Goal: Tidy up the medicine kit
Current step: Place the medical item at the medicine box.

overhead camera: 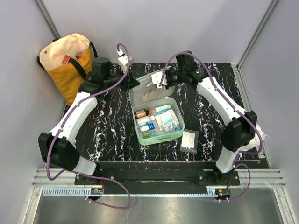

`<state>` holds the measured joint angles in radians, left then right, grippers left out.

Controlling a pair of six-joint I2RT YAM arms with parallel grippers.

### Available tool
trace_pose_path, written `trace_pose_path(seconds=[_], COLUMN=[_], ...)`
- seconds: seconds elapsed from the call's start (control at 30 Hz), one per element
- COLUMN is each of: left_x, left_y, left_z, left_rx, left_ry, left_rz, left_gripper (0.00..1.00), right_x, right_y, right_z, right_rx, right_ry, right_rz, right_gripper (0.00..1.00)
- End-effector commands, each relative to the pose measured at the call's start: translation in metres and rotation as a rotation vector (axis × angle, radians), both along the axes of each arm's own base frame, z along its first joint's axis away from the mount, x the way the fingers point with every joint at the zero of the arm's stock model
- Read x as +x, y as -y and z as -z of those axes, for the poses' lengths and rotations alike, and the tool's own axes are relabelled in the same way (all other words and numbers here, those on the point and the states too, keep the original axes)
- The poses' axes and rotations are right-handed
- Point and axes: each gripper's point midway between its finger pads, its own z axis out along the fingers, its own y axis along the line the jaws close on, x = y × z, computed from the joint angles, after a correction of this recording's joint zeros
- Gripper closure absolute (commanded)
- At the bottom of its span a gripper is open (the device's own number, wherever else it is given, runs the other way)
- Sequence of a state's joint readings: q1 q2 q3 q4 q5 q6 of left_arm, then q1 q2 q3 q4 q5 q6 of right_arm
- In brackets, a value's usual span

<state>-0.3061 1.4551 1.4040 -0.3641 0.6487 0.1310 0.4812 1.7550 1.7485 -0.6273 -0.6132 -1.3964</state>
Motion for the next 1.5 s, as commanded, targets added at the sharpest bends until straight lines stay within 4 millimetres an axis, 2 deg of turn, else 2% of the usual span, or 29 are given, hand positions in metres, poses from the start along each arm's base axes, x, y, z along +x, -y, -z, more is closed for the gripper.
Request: trace_pose_path(seconds=[0.0, 0.17, 0.23, 0.37, 0.47, 0.6, 0.7, 0.73, 0.83, 0.9, 1.1, 1.3, 1.47], left_x=[-0.005, -0.003, -0.003, -0.003, -0.004, -0.003, -0.003, -0.003, -0.001, 0.001, -0.001, -0.002, -0.004], left_y=[0.003, 0.004, 0.006, 0.006, 0.007, 0.007, 0.006, 0.007, 0.008, 0.007, 0.006, 0.006, 0.004], left_z=[-0.008, -0.007, -0.008, -0.007, -0.007, -0.006, -0.006, -0.007, -0.007, -0.006, -0.006, -0.007, -0.007], left_rx=[-0.006, -0.007, -0.01, -0.01, -0.015, -0.015, -0.015, -0.018, -0.026, -0.021, -0.02, -0.023, -0.019], left_ry=[0.014, 0.008, 0.008, 0.005, 0.003, -0.001, -0.001, -0.001, -0.003, -0.005, -0.002, -0.002, 0.003], left_rz=[0.042, 0.046, 0.051, 0.051, 0.057, 0.057, 0.053, 0.055, 0.052, 0.043, 0.041, 0.041, 0.035], left_gripper=[0.88, 0.88, 0.88, 0.88, 0.88, 0.88, 0.88, 0.88, 0.88, 0.88, 0.88, 0.88, 0.88], right_x=[-0.007, -0.015, -0.014, -0.006, 0.006, 0.001, -0.002, -0.005, -0.019, -0.019, -0.003, 0.007, 0.034], right_y=[-0.001, -0.015, -0.022, -0.026, -0.029, -0.038, -0.043, -0.048, -0.069, -0.074, -0.074, -0.064, -0.044], right_z=[-0.008, -0.027, -0.027, -0.015, 0.006, 0.008, 0.02, 0.019, -0.006, -0.001, 0.036, 0.064, 0.066], right_rx=[-0.023, 0.027, 0.037, 0.0, -0.04, -0.008, -0.022, -0.017, 0.085, 0.1, 0.104, 0.054, 0.007], right_ry=[0.001, 0.036, 0.04, 0.043, 0.034, 0.014, -0.007, -0.001, 0.025, 0.014, -0.026, -0.064, -0.028], right_rz=[-0.063, -0.133, -0.153, -0.14, -0.118, -0.151, -0.158, -0.171, -0.221, -0.222, -0.126, -0.033, 0.125], right_gripper=[1.0, 1.0, 1.0, 1.0, 1.0, 1.0, 1.0, 1.0, 1.0, 1.0, 1.0, 1.0, 1.0])
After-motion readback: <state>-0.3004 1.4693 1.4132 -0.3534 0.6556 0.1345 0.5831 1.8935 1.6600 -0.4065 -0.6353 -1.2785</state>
